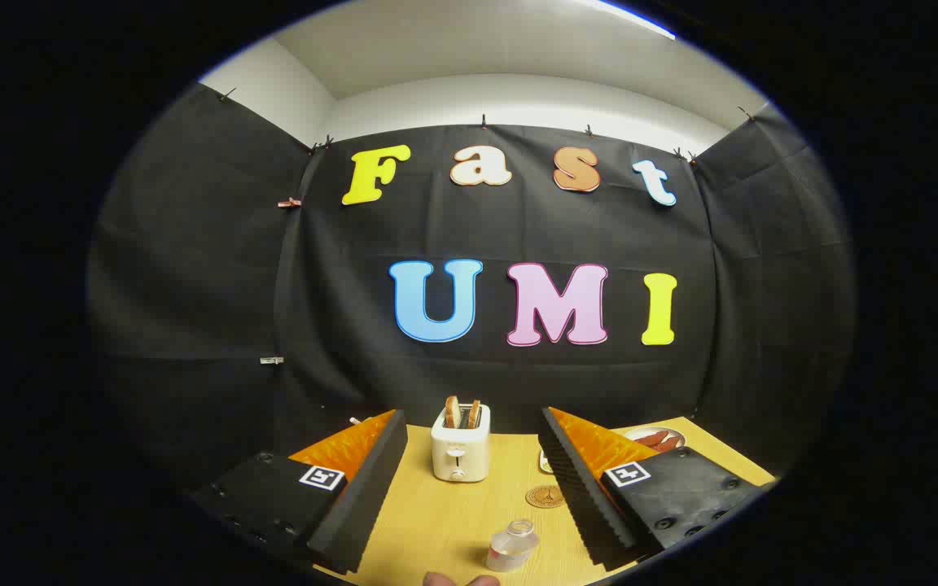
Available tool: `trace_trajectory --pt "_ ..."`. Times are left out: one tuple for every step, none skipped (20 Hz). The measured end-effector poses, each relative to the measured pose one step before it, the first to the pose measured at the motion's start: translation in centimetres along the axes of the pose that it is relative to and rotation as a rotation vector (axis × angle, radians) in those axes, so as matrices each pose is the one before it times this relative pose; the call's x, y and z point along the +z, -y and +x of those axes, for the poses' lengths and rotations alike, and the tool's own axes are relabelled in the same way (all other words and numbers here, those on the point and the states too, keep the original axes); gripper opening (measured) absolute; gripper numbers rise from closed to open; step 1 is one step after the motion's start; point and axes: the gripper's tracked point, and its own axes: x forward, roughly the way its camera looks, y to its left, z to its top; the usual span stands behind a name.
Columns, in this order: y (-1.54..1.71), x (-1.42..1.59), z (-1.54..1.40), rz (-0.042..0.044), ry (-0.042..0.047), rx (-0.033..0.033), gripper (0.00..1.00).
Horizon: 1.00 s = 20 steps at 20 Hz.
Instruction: Take the bottle from table, then pour the juice into the cup, finally place the bottle on the coaster
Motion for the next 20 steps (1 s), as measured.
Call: trace_trajectory --pt "-0.102 0.131 -0.039 0.00428 0.00714 -0.00045 0.99" --pt "-0.185 0.068 0.085 0.00545 0.00644 -0.00014 0.99" --pt "-0.025 0.131 0.009 0.00281 0.00681 -0.00212 0.99" --pt "0.114 0.176 0.023 0.00015 0.00661 -0.00239 1.0" --pt "0.09 0.175 0.046 -0.00273 0.00586 -0.00315 1.0" --pt "0.149 0.0 0.112 -0.00311 0.00499 -0.00399 1.0" --pt "0.157 -0.058 0.006 -0.00329 -0.00073 -0.00526 1.0" --pt "0.078 -0.326 -0.085 -0.00329 -0.00506 -0.0035 1.0" --pt "0.066 -0.241 0.021 -0.00171 -0.00584 0.00037 1.0" --pt "-0.013 -0.033 -0.044 -0.00161 -0.00228 -0.0014 1.0" --pt "0.12 0.183 -0.022 -0.00207 0.00684 -0.00142 0.99" --pt "0.096 0.193 -0.027 -0.00011 0.00732 -0.00236 0.99" --pt "0.013 0.071 0.004 0.00485 0.00755 0.00086 1.0" --pt "0.061 0.011 0.069 0.00735 0.00713 -0.0021 0.99" --pt "0.071 0.102 -0.01 0.00711 0.00978 -0.00103 1.0" --pt "-0.053 0.152 -0.059 0.00675 0.01132 0.00281 1.0" --pt "-0.067 0.028 -0.068 0.00703 0.01695 0.00726 1.0" --pt "-0.023 -0.121 -0.04 0.01187 0.00664 0.0064 1.0" --pt "0.331 -0.736 -0.028 0.01008 -0.00619 -0.00342 0.99" --pt "0.408 -0.775 -0.219 0.00347 -0.01041 -0.00801 0.99"
